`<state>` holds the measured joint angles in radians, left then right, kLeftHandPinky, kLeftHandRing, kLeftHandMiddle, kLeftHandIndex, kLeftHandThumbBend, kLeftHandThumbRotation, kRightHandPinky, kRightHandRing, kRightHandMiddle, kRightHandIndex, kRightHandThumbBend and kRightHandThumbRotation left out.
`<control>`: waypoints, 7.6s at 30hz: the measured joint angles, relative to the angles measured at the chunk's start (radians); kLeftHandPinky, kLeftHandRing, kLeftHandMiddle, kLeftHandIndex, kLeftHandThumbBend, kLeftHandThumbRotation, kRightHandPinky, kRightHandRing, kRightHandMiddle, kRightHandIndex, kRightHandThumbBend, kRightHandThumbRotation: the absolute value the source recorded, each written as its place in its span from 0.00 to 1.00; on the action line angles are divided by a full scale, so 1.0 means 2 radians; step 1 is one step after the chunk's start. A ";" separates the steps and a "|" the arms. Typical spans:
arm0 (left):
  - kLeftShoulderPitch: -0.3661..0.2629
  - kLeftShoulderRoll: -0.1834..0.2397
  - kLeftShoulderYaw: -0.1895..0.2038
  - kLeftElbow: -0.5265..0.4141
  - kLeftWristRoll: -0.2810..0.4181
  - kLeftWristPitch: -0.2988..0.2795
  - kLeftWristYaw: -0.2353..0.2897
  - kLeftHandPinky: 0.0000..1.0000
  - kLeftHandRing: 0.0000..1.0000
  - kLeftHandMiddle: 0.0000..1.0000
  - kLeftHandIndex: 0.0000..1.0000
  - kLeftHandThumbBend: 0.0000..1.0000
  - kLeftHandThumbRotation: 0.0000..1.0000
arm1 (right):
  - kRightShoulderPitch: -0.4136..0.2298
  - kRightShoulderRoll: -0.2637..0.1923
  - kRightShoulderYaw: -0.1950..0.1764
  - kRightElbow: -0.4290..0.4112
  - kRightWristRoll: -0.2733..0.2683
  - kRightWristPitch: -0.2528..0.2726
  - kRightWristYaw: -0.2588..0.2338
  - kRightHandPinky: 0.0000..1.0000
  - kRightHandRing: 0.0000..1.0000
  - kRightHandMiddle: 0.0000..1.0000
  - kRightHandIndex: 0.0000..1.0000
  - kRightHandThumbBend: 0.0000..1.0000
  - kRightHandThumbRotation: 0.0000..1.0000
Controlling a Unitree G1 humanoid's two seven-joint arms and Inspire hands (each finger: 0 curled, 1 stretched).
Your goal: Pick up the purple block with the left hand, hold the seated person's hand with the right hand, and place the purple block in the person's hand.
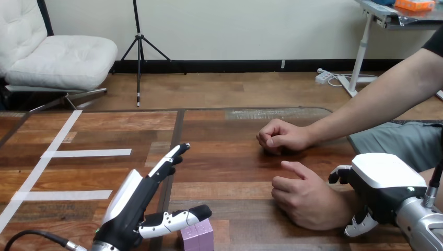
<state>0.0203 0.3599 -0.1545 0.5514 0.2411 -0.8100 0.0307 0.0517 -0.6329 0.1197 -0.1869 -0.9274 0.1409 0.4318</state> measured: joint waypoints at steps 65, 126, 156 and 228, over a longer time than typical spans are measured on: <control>0.002 0.046 -0.014 -0.074 0.106 0.113 -0.088 0.81 0.93 0.96 0.96 1.00 0.66 | 0.000 0.000 0.000 0.000 0.002 0.009 0.004 0.80 0.80 0.80 0.78 0.79 0.08; -0.026 0.024 -0.074 -0.044 0.276 0.178 0.138 0.29 0.37 0.45 0.55 0.41 0.28 | 0.000 0.000 0.000 -0.003 0.009 0.010 0.005 0.78 0.78 0.78 0.77 0.80 0.05; -0.048 0.021 -0.093 0.022 0.268 0.166 0.217 0.23 0.30 0.39 0.51 0.40 0.29 | 0.011 0.000 0.000 -0.014 0.011 0.013 0.006 0.79 0.79 0.79 0.78 0.79 0.08; 0.012 -0.053 -0.042 0.008 -0.034 0.002 0.010 0.39 0.45 0.51 0.53 0.80 0.15 | 0.010 -0.001 0.000 -0.014 0.014 0.012 0.008 0.79 0.79 0.79 0.78 0.78 0.03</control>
<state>0.0435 0.2540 -0.2382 0.5681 0.1740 -0.8061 0.0510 0.0711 -0.6351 0.1198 -0.2150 -0.8994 0.1654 0.4478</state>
